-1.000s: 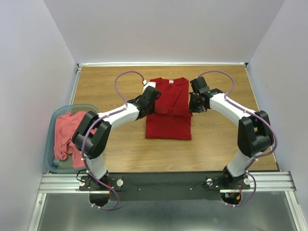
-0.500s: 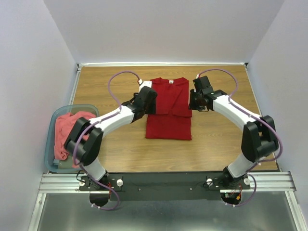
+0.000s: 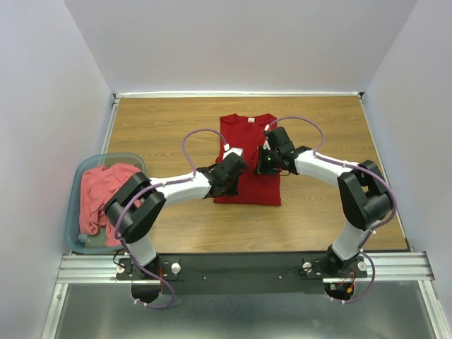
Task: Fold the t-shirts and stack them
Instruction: Fold the tshirt
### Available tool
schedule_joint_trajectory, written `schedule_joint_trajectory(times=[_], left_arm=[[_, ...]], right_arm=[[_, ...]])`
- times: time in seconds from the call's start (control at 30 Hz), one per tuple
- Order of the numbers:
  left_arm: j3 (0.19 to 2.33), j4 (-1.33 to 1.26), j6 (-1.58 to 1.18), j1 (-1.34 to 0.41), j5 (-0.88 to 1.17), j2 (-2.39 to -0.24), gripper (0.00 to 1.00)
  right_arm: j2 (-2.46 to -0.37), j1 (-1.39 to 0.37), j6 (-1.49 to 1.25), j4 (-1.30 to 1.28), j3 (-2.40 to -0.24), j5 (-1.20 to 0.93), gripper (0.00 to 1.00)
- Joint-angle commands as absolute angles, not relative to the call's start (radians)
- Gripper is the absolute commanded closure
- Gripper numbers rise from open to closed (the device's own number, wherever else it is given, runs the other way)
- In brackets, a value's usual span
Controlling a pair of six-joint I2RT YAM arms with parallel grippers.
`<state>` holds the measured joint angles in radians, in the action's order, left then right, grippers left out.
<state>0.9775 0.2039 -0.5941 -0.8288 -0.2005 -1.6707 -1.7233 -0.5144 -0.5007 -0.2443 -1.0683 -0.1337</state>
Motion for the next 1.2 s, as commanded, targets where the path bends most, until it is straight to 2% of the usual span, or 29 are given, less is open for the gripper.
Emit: schedule_joint_trajectory(times=[0.0, 0.2, 0.47, 0.6, 0.67, 0.87, 1.03, 1.17], left_arm=[[0.991, 0.258, -0.601, -0.831, -0.126, -1.719, 0.74], [0.98, 0.31, -0.566, -0.847, -0.1, -1.756, 0.73], [0.891, 0.331, -0.564, -0.897, -0.107, -1.744, 0.74], [0.855, 0.337, -0.59, -0.928, -0.11, -1.695, 0.74], [0.833, 0.339, -0.615, -0.943, -0.106, -1.651, 0.74], [0.77, 0.322, -0.675, -0.95, -0.112, -1.52, 0.71], [0.749, 0.31, -0.698, -0.95, -0.127, -1.486, 0.71], [0.735, 0.285, -0.701, -0.95, -0.11, -1.499, 0.71]], right_arm=[[-1.802, -0.519, -0.525, -0.166, -1.075, -0.184, 0.96], [-1.867, -0.519, -0.503, -0.164, -1.135, -0.094, 0.96], [-1.953, -0.434, -0.431, -0.166, -1.294, 0.048, 0.86], [-1.997, -0.396, -0.419, -0.167, -1.417, -0.003, 0.82], [-1.971, -0.393, -0.4, -0.173, -1.446, -0.101, 0.78], [-1.803, -0.408, -0.39, -0.163, -1.284, -0.336, 0.73], [-1.643, -0.48, -0.414, -0.071, -0.993, -0.383, 0.72], [-1.609, -0.554, -0.468, 0.045, -0.888, -0.416, 0.72]])
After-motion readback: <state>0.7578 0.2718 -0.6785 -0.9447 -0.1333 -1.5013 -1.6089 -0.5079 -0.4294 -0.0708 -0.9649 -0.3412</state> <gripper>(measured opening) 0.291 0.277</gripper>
